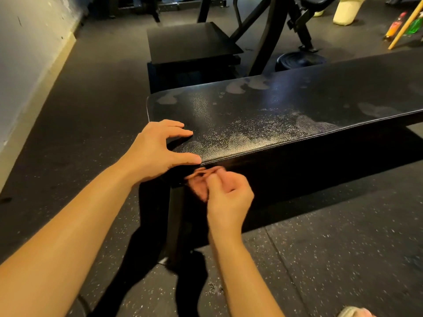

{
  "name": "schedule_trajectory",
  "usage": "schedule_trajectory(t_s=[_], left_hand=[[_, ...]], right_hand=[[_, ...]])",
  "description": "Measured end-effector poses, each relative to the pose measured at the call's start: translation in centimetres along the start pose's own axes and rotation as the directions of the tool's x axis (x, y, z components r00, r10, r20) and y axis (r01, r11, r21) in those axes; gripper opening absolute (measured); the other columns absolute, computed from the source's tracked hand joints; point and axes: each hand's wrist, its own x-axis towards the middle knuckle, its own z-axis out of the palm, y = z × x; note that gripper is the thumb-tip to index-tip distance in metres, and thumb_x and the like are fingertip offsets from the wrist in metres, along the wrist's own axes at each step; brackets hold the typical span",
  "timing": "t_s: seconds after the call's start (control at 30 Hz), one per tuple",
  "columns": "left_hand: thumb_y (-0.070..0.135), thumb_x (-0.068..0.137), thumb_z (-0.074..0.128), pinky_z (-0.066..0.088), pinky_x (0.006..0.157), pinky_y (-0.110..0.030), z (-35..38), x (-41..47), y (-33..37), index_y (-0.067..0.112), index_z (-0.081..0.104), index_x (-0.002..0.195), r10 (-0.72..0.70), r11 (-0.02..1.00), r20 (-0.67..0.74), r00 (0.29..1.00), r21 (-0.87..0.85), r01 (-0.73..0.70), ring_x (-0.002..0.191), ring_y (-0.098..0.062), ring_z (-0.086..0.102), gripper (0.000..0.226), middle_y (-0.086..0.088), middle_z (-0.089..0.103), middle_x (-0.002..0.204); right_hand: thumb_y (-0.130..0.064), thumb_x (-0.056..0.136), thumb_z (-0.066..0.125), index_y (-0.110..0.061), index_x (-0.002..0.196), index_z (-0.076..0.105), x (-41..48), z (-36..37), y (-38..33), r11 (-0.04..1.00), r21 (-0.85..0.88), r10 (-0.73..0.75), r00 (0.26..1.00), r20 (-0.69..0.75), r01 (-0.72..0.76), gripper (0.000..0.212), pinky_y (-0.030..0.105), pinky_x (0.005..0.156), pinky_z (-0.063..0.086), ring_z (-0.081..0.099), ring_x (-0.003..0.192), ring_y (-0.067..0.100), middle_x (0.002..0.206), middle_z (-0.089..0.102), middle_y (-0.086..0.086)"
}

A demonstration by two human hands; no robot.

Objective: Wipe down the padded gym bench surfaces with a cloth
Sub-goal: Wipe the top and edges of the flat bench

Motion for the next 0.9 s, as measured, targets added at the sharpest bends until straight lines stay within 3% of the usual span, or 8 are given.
schedule_trajectory(t_s=[0.1, 0.23, 0.33, 0.47, 0.53, 0.63, 0.73, 0.9], left_hand=[[0.07, 0.059, 0.074, 0.03, 0.106, -0.029, 0.0, 0.0, -0.1, 0.033, 0.064, 0.136, -0.002, 1.0, 0.008, 1.0, 0.005, 0.002, 0.13, 0.001, 0.036, 0.086, 0.012, 0.049, 0.151], [0.072, 0.061, 0.073, 0.029, 0.111, -0.035, 0.0, -0.2, -0.1, 0.033, 0.063, 0.138, -0.017, 1.0, 0.023, 1.0, 0.006, 0.017, 0.144, -0.009, 0.035, 0.087, 0.012, 0.047, 0.153], [0.074, 0.059, 0.071, 0.03, 0.115, -0.04, 0.0, -0.2, 0.0, 0.033, 0.063, 0.138, -0.02, 1.0, 0.026, 0.999, 0.006, 0.02, 0.145, -0.011, 0.034, 0.09, 0.013, 0.048, 0.153], [0.073, 0.059, 0.073, 0.033, 0.115, -0.044, -0.1, 0.0, 0.0, 0.035, 0.064, 0.135, -0.02, 1.0, 0.011, 1.0, 0.02, 0.02, 0.143, -0.012, 0.036, 0.086, 0.014, 0.049, 0.15], [0.071, 0.062, 0.073, 0.033, 0.115, -0.045, 0.0, -0.1, -0.1, 0.034, 0.064, 0.136, -0.016, 1.0, 0.007, 1.0, 0.019, 0.016, 0.143, -0.011, 0.036, 0.084, 0.013, 0.049, 0.152], [0.07, 0.063, 0.072, 0.032, 0.117, -0.047, 0.0, -0.3, 0.0, 0.033, 0.062, 0.138, -0.017, 1.0, 0.017, 1.0, -0.002, 0.017, 0.144, -0.012, 0.036, 0.085, 0.011, 0.048, 0.154], [0.069, 0.063, 0.074, 0.033, 0.116, -0.047, 0.1, -0.2, 0.2, 0.033, 0.062, 0.138, -0.026, 1.0, 0.009, 1.0, -0.004, 0.027, 0.144, -0.013, 0.037, 0.084, 0.012, 0.048, 0.153], [0.068, 0.064, 0.074, 0.032, 0.118, -0.052, 0.2, 0.0, -0.1, 0.036, 0.063, 0.137, -0.024, 1.0, 0.007, 1.0, 0.016, 0.024, 0.145, -0.013, 0.035, 0.08, 0.013, 0.048, 0.153]], right_hand=[[0.001, 0.08, 0.072, -0.004, 0.085, 0.067, 0.2, -0.1, -0.3, 1.0, 0.016, 0.009, 0.996, 0.084, -0.011, 0.009, 0.028, 0.065, 0.057, 0.075, 0.077, 0.015, 0.082, 0.076, 0.005], [0.014, 0.088, 0.057, 0.016, 0.099, 0.058, 4.6, -3.5, -2.6, 0.961, 0.27, -0.027, 0.994, -0.105, 0.055, 0.011, 0.035, 0.055, 0.059, 0.074, 0.068, 0.028, 0.087, 0.072, 0.025], [0.004, 0.09, 0.065, 0.002, 0.102, 0.068, 5.6, -3.8, -2.3, 0.988, 0.057, -0.122, 0.954, -0.274, 0.143, 0.013, 0.029, 0.074, 0.06, 0.072, 0.081, 0.01, 0.091, 0.073, 0.009], [0.007, 0.084, 0.065, -0.002, 0.088, 0.069, 0.8, -1.0, -0.6, 0.997, -0.021, -0.078, 0.997, -0.003, 0.078, 0.011, 0.018, 0.064, 0.051, 0.066, 0.066, 0.0, 0.076, 0.069, 0.003], [0.005, 0.082, 0.067, -0.004, 0.086, 0.07, 0.9, -1.1, -0.6, 0.999, -0.013, -0.031, 0.994, 0.104, 0.032, 0.01, 0.028, 0.067, 0.056, 0.073, 0.073, 0.014, 0.077, 0.074, 0.006], [0.013, 0.088, 0.062, 0.01, 0.094, 0.067, 4.2, -3.1, -2.7, 0.976, 0.214, 0.027, 1.0, 0.006, -0.028, 0.009, 0.031, 0.056, 0.058, 0.075, 0.065, 0.026, 0.074, 0.073, 0.013], [0.003, 0.091, 0.066, 0.003, 0.092, 0.069, 4.2, -3.2, -2.2, 0.994, 0.045, -0.093, 0.986, -0.137, 0.1, 0.003, 0.033, 0.058, 0.06, 0.071, 0.063, 0.012, 0.07, 0.07, 0.003], [-0.009, 0.081, 0.072, -0.013, 0.084, 0.073, 1.1, -1.1, -0.3, 0.994, -0.088, -0.044, 0.989, 0.141, 0.056, 0.005, 0.046, 0.077, 0.061, 0.074, 0.078, 0.019, 0.078, 0.075, 0.002]])
